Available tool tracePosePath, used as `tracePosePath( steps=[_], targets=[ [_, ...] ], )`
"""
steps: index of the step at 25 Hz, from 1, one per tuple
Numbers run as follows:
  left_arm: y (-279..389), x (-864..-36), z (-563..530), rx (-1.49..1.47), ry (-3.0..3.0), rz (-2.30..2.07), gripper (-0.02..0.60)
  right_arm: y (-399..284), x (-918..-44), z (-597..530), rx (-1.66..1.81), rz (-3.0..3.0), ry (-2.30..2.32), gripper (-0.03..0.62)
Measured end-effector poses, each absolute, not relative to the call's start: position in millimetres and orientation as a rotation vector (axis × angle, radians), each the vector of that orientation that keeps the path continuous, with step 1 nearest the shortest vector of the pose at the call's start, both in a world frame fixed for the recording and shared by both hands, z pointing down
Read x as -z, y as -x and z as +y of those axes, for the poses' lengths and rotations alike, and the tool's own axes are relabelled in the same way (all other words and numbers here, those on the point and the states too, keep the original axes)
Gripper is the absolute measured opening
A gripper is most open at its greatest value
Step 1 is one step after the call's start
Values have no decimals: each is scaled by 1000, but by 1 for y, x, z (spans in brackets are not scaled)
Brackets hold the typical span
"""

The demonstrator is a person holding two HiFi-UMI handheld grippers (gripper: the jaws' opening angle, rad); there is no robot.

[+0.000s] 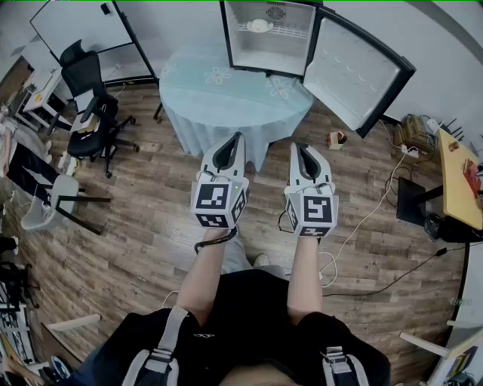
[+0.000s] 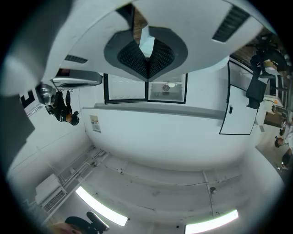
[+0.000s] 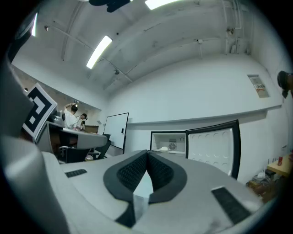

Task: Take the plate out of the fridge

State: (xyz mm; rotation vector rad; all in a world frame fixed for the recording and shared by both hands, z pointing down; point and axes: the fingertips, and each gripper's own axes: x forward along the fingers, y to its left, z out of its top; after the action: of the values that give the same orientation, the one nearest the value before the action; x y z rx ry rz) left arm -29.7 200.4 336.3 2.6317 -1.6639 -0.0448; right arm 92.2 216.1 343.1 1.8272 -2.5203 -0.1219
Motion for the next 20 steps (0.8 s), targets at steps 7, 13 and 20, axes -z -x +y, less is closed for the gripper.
tracePosePath(
  steps=[7,13,20],
  targets=[
    [21,-340,195,24,-2651,-1634,-2,-101,-344,207,102,-2529,-1847,6],
    [8,-338,191,40,-2678,-1606,0,-105,-336,204,114,-2560,-1869,6],
    [23,-340,177,54,-2636,-1632,-2,-107,-347,181,33,-2536,-1901,8]
  ],
)
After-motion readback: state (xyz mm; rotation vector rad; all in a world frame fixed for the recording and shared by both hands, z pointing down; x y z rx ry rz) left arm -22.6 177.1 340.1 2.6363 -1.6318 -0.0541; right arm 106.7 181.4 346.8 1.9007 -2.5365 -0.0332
